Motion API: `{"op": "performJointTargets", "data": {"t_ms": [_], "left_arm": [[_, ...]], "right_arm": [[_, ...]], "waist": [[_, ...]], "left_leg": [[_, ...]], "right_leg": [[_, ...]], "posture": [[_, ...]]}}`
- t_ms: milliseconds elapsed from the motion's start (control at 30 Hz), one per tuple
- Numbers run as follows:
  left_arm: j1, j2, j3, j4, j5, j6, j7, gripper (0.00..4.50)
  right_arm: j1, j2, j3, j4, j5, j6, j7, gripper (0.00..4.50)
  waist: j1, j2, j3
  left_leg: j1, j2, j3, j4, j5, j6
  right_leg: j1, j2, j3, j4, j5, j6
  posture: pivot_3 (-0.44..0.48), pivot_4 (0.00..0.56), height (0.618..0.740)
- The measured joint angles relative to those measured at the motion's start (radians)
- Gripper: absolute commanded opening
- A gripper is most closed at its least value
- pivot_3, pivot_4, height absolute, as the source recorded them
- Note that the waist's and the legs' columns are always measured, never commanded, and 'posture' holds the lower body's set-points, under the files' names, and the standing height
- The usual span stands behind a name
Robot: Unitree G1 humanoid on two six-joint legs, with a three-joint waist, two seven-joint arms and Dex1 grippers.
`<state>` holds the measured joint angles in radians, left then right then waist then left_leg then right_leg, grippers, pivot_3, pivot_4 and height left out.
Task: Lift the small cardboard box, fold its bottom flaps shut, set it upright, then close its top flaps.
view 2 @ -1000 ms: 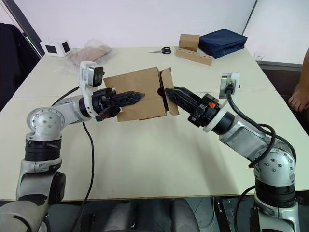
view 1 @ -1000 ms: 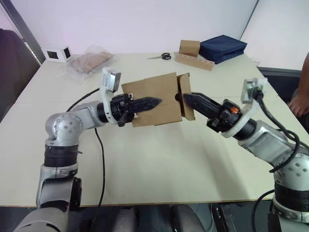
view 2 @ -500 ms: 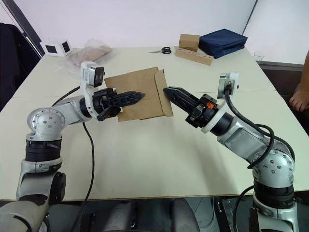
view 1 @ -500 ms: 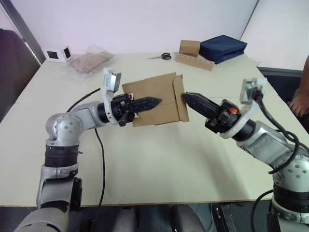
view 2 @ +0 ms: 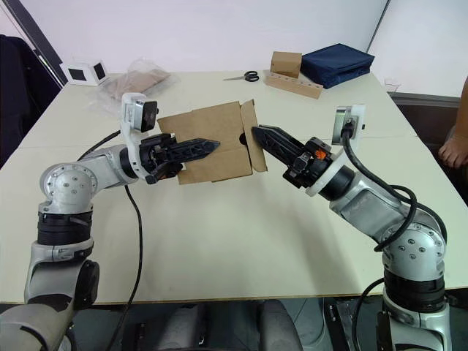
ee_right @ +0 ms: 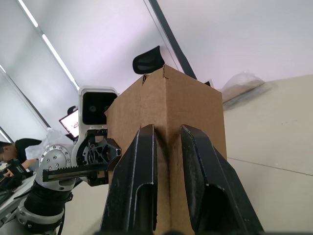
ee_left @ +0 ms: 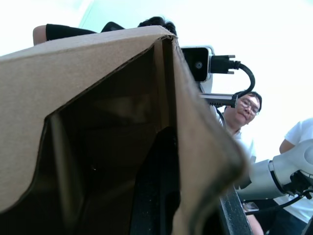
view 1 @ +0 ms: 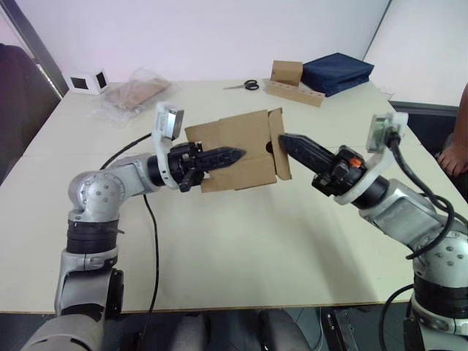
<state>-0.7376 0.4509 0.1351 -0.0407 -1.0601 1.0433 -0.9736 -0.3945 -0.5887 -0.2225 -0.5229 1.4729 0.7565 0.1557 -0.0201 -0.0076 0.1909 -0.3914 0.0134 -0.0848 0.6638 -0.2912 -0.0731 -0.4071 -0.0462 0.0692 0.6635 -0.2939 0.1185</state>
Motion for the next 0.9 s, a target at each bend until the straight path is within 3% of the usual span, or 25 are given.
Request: {"op": "performJointTargets", "data": {"t_ms": [900], "left_arm": [[0.008,-0.016,0.001,0.001,-0.014,-0.002,0.015,0.0]], "right_arm": [[-0.021,0.038,0.021,-0.003,-0.018,-0.011,-0.042,0.77]], "waist": [[0.0,0.0,0.0]], "left_leg": [[0.0,0.0,0.0,0.0,0.0,0.0]], "right_leg": [[0.0,0.0,0.0,0.0,0.0,0.0]], "posture": [[0.0,0.15,0.74]]}}
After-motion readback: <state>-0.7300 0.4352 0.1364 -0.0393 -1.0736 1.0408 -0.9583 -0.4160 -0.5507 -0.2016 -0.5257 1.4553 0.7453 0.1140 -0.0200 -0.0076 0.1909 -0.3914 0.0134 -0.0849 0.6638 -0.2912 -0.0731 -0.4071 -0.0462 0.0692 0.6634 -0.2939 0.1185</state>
